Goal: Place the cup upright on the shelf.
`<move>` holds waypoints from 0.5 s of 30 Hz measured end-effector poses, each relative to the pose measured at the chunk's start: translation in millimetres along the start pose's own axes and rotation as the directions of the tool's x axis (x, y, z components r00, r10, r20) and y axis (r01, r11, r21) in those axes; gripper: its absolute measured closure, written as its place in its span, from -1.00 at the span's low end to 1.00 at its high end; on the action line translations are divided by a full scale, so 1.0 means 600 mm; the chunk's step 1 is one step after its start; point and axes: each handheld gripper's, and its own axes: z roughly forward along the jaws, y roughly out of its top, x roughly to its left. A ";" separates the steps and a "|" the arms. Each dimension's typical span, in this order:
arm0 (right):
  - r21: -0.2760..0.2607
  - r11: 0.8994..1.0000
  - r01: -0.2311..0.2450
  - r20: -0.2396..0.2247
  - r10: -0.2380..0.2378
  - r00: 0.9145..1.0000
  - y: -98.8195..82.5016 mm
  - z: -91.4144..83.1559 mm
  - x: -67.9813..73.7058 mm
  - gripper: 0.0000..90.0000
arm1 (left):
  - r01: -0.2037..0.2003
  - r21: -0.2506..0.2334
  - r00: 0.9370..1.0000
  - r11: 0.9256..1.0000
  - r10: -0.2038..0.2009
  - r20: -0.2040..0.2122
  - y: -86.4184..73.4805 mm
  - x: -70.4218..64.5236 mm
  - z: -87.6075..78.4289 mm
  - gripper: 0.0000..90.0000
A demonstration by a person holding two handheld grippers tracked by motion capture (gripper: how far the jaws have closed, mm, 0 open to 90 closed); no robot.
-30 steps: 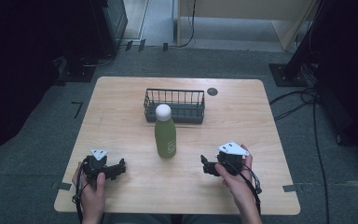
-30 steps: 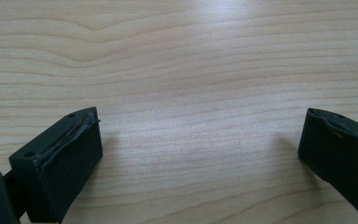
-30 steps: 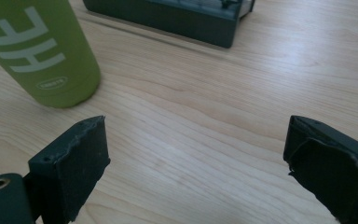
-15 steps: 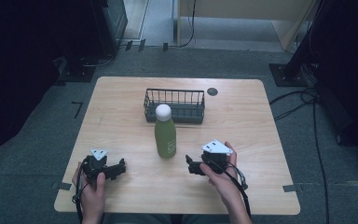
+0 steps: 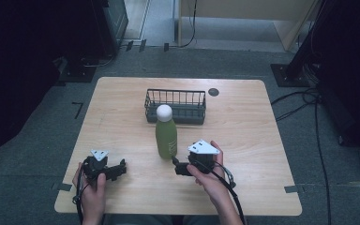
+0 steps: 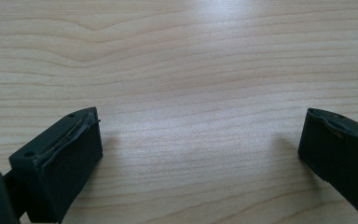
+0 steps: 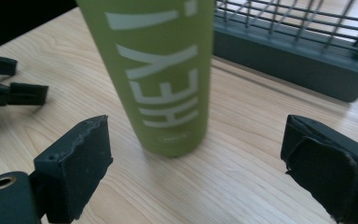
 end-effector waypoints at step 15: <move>-0.092 0.995 -0.024 -0.039 0.020 0.999 0.022 0.039 0.027 -0.71 | 0.000 0.000 1.000 1.000 0.000 0.000 0.000 0.000 0.000 -1.00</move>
